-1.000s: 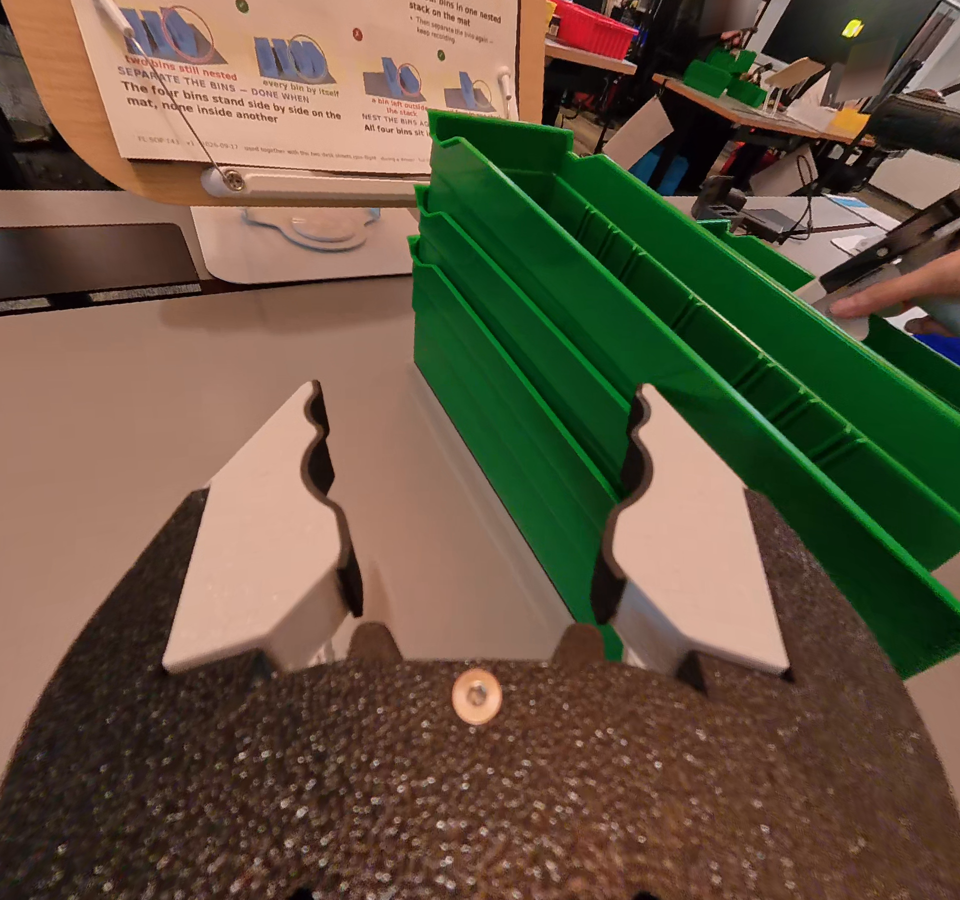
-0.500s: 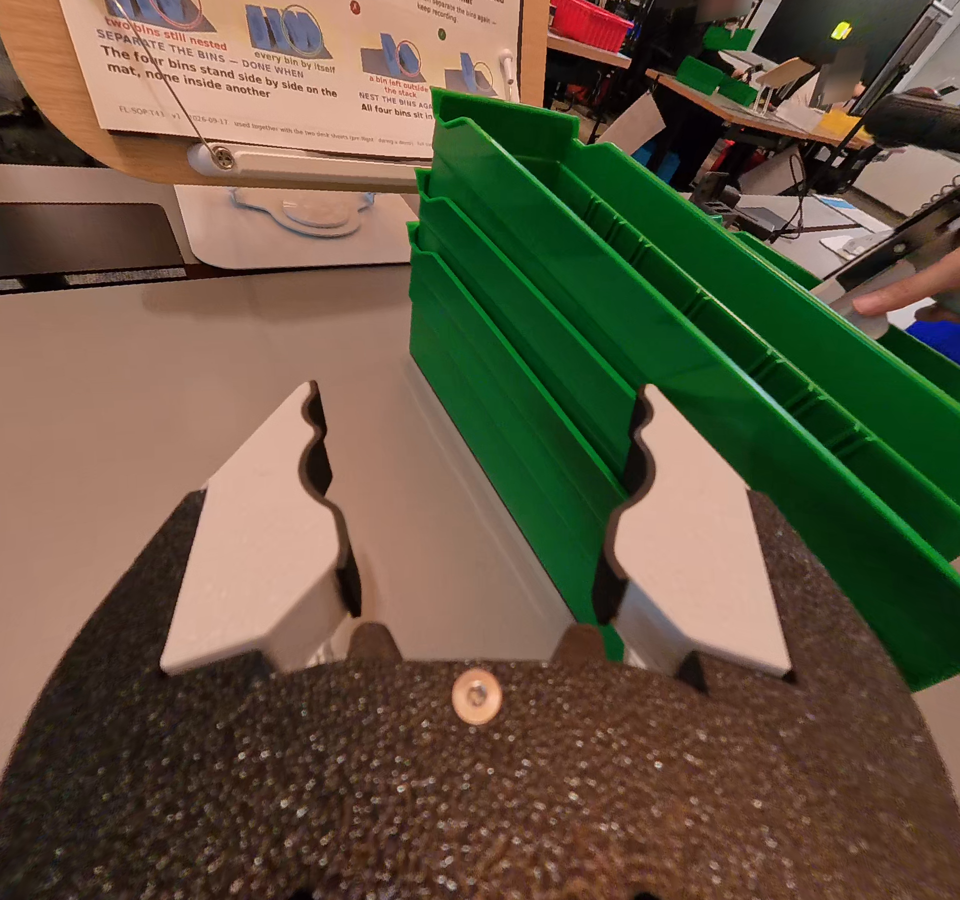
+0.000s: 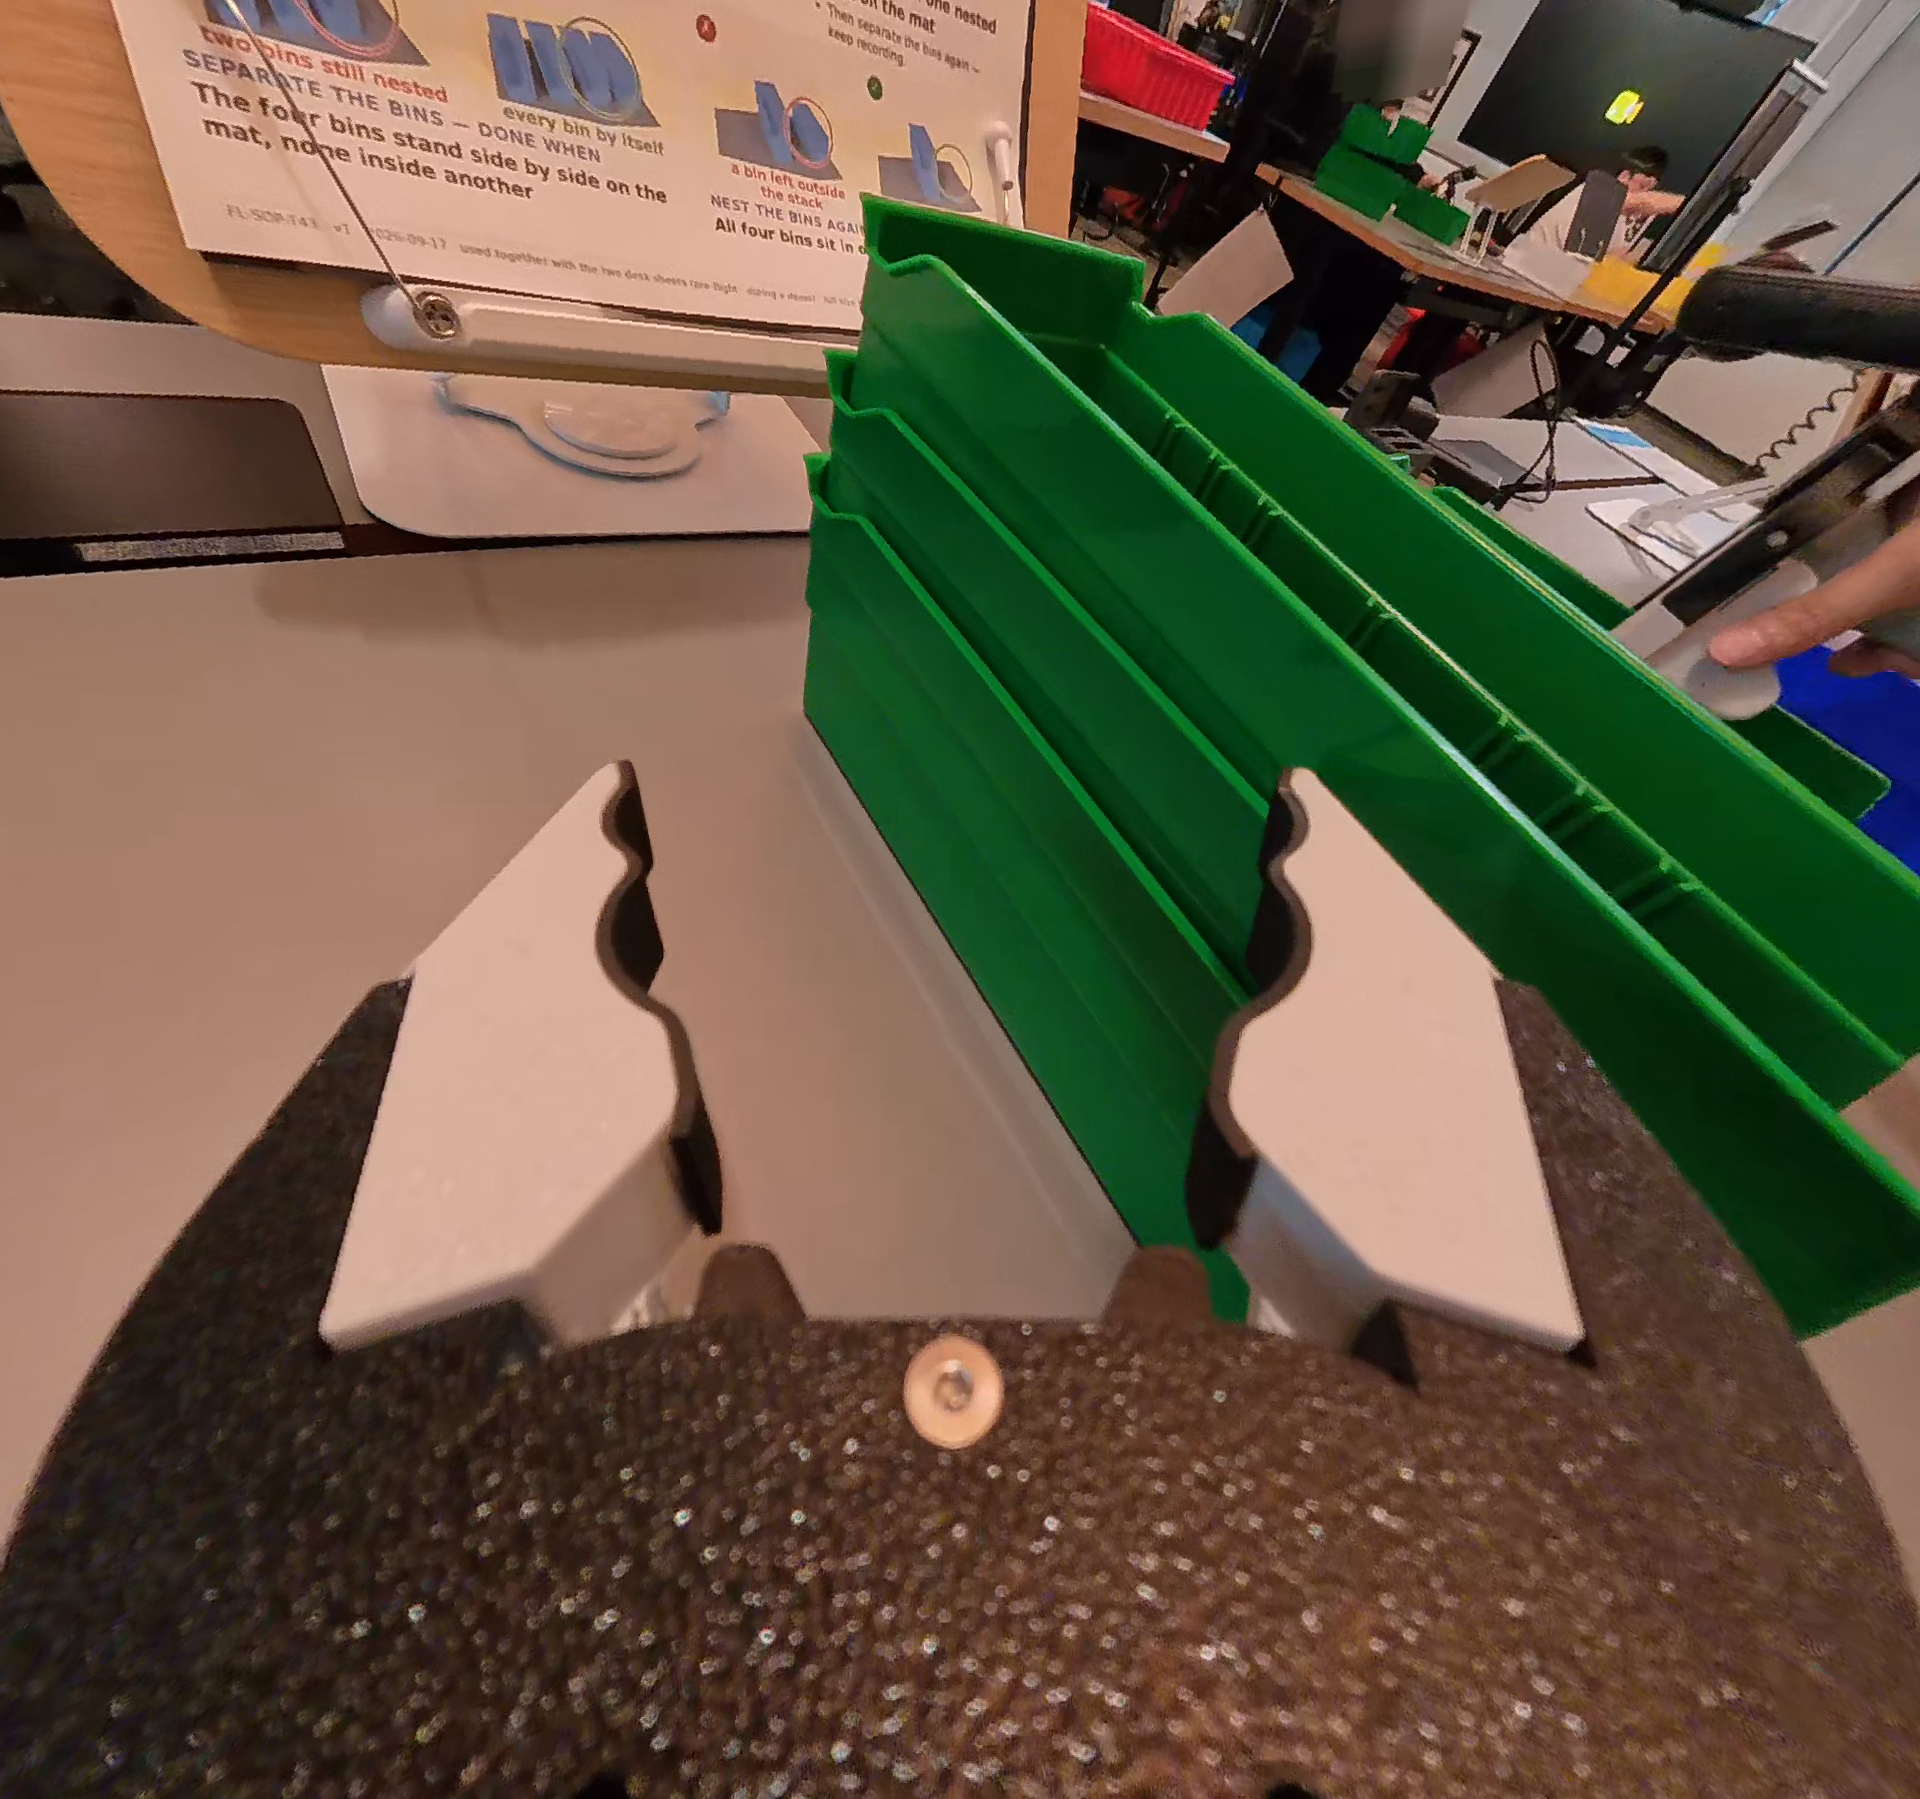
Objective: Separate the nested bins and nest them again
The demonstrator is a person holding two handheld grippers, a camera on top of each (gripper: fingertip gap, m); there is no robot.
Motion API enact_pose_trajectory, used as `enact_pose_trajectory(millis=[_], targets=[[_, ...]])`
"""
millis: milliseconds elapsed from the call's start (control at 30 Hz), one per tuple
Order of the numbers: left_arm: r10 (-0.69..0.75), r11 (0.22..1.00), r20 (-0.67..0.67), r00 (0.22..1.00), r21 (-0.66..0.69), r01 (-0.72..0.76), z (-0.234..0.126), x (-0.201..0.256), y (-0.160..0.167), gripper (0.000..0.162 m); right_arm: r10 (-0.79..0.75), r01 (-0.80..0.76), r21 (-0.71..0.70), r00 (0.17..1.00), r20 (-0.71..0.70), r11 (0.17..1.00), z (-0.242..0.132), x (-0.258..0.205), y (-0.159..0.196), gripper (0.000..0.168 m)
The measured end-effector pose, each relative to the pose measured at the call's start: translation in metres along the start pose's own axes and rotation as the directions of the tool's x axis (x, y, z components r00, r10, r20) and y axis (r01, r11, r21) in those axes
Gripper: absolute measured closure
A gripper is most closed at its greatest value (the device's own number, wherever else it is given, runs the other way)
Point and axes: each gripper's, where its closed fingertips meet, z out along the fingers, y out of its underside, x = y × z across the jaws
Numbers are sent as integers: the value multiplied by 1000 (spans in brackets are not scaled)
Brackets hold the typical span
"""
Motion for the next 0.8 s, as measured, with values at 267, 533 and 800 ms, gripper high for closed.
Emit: enact_pose_trajectory(millis=[267,533,800], targets=[[-12,1000,-19,1000,-23,12,2,1,4,47,-10,10,-8,1000,4,1000,7,-1,2,29],[-25,1000,-31,999,-17,24,2,1,3,47,37,-37,-16,999,15,999,3,-1,1,54],[-23,999,-18,1000,-26,23,2,-4,6,47,162,-164,17,984,73,986,-24,-12,-5,65]])
